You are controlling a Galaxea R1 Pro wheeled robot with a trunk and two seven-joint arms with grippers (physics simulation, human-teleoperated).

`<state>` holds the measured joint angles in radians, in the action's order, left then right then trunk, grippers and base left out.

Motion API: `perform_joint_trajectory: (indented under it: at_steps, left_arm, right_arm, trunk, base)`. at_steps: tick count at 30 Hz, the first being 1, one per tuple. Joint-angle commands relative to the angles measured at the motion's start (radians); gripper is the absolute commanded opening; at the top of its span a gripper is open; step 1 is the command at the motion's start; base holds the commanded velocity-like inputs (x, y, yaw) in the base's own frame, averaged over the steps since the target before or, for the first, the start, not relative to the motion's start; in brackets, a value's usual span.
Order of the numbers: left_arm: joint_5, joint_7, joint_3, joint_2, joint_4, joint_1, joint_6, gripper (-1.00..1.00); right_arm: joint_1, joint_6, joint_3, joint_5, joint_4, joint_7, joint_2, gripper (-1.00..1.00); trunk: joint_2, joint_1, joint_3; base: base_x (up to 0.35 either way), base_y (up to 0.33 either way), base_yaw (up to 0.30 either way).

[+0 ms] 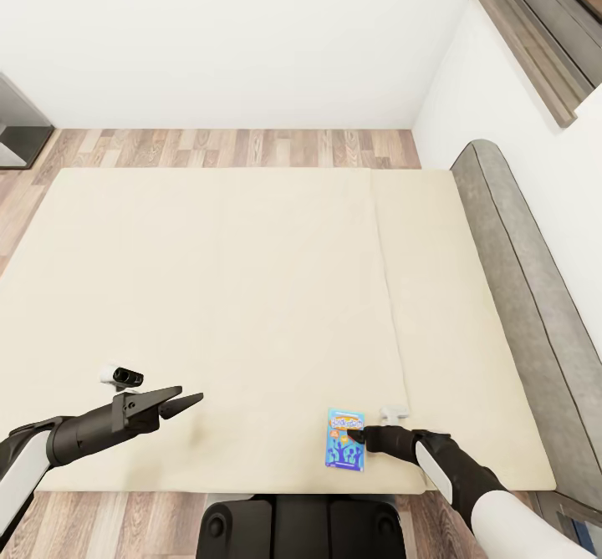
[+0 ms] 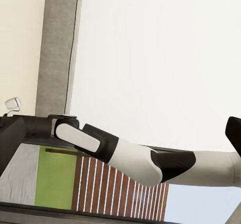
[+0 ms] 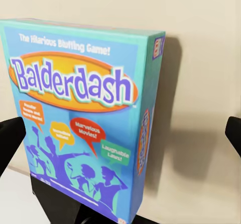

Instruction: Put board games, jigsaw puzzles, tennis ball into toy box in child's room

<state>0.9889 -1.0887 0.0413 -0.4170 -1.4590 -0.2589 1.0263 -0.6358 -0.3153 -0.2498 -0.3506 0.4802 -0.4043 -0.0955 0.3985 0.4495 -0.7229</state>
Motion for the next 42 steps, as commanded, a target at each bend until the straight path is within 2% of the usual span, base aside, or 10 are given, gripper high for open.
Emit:
perform_joint_trajectory:
  at_steps: [1,23,42]
  left_arm:
    - [0.001,-0.002,0.000,0.000,0.000,0.000,0.005,1.00]
    - [0.001,-0.002,0.000,0.000,0.000,0.000,0.005,1.00]
    - [-0.001,-0.003,0.001,0.000,0.000,0.000,0.003,1.00]
  right_arm:
    - [0.000,-0.005,-0.005,-0.008,0.002,0.001,-0.001,1.00]
    - [-0.001,-0.005,-0.005,-0.010,0.002,0.001,-0.001,1.00]
    - [0.000,-0.005,-0.005,-0.010,0.002,0.001,-0.001,1.00]
  trunk:
    - [0.001,0.001,-0.001]
    - [0.001,0.001,-0.026]
    - [0.001,0.001,-0.029]
  base:
    - [0.000,0.000,0.000]
    - [0.000,0.000,0.000]
    - [0.000,0.000,0.000]
